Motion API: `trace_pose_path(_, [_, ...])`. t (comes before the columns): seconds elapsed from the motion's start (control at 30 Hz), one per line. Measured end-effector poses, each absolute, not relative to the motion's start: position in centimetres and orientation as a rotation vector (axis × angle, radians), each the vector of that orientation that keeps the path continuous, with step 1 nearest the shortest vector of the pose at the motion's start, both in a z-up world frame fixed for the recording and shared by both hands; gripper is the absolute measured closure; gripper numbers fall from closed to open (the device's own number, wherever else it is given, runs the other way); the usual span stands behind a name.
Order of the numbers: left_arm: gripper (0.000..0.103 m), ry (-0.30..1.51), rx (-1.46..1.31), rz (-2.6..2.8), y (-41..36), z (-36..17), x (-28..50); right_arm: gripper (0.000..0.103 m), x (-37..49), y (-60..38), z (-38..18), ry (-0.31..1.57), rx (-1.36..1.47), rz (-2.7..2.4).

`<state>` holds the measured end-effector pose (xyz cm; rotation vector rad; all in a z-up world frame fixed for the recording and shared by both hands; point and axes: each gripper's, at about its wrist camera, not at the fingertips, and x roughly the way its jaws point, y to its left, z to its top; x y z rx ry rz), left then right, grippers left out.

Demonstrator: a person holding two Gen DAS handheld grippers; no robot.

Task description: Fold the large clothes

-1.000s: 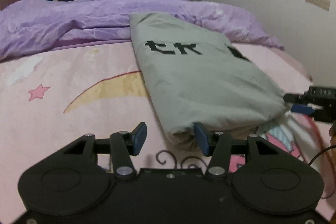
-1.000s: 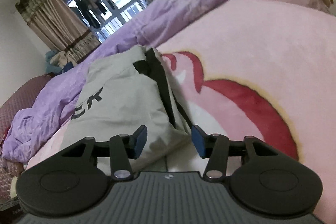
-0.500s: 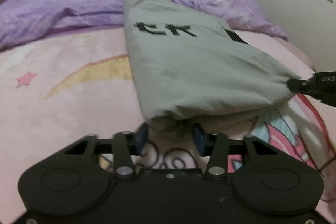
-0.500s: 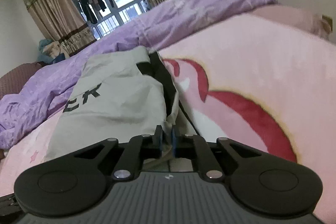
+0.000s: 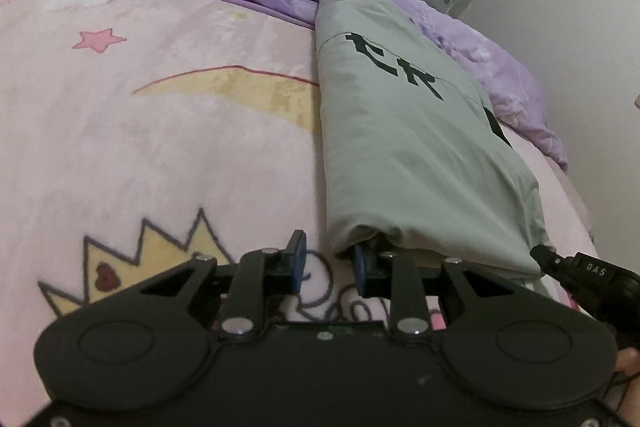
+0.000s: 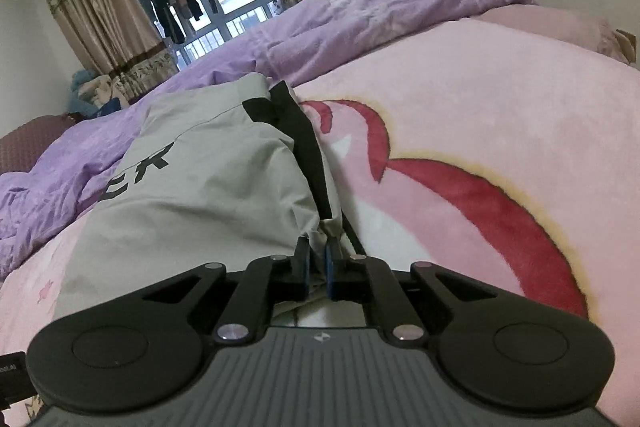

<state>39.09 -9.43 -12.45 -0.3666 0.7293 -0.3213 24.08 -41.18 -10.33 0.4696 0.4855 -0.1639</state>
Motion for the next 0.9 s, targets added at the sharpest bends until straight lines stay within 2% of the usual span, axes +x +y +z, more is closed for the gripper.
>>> trace_pose_path(0.07, [0.081,0.749,-0.341,-0.309,-9.3,-11.9,38.6,0.092,24.1,-41.4,-9.9,0.501,0.456,-0.156])
trace_pose_path(0.1, [0.085,0.751,-0.316,-0.306,-9.1,-11.4,38.3,0.083,23.7,-41.4,-9.5,0.497,0.445,-0.162])
trace_pose_path(0.13, [0.090,0.744,-0.291,-0.287,-8.7,-10.7,37.7,0.079,23.4,-41.3,-9.0,0.490,0.429,-0.168])
trace_pose_path(0.2, [0.090,0.703,-0.274,-0.278,-7.8,-9.4,36.9,0.069,22.5,-40.7,-7.5,0.460,0.362,-0.195])
trace_pose_path(0.43, [0.089,0.537,-0.202,-0.443,-11.2,-4.5,37.2,0.068,23.2,-37.1,-3.8,0.360,0.210,-0.151])
trace_pose_path(0.63, [0.089,0.643,-0.154,-0.459,-14.2,-7.4,39.9,0.073,27.4,-36.6,-6.6,0.492,0.167,-0.136])
trace_pose_path(0.7, [0.087,0.639,-0.178,-0.461,-13.8,-8.4,40.2,0.080,28.2,-36.9,-7.7,0.532,0.175,-0.131])
trace_pose_path(0.9, [0.095,0.651,-0.213,-0.441,-12.8,-9.9,40.3,0.083,28.4,-37.2,-9.0,0.534,0.189,-0.125])
